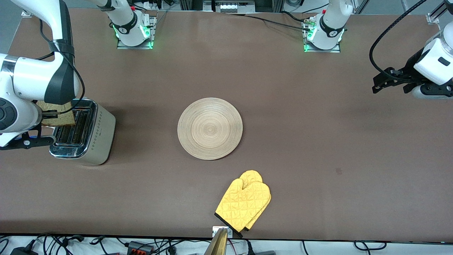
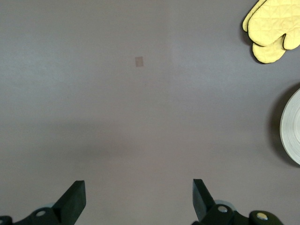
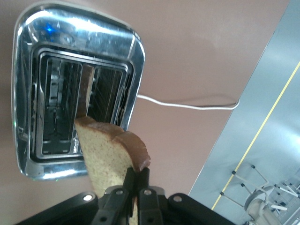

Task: Move plate and put bread in toaster
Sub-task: 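Lower the bread into the toaster slot with the right gripper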

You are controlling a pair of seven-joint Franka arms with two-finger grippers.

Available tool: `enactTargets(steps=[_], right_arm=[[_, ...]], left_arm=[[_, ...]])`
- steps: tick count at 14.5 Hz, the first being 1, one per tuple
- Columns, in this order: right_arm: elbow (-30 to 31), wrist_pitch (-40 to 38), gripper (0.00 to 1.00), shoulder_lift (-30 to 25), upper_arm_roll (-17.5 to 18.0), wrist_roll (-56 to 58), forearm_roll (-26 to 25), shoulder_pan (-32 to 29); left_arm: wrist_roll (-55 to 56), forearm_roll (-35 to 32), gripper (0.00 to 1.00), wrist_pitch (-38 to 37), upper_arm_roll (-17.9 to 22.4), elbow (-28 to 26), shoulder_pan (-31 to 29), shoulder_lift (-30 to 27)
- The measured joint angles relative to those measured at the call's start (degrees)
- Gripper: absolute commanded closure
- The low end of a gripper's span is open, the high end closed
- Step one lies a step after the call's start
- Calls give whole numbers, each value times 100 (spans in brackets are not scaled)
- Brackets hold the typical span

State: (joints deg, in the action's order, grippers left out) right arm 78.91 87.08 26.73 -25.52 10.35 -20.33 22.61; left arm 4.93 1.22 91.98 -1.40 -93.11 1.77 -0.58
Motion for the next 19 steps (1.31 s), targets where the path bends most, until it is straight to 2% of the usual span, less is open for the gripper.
enactTargets(steps=[7, 19], right_arm=[[-779, -36, 100, 477, 71, 0, 120, 27], [-855, -134, 100, 601, 71, -83, 186, 17]], left_arm=[[0, 0, 0, 0, 0, 2, 0, 0], [0, -15, 0, 0, 1, 6, 1, 0]])
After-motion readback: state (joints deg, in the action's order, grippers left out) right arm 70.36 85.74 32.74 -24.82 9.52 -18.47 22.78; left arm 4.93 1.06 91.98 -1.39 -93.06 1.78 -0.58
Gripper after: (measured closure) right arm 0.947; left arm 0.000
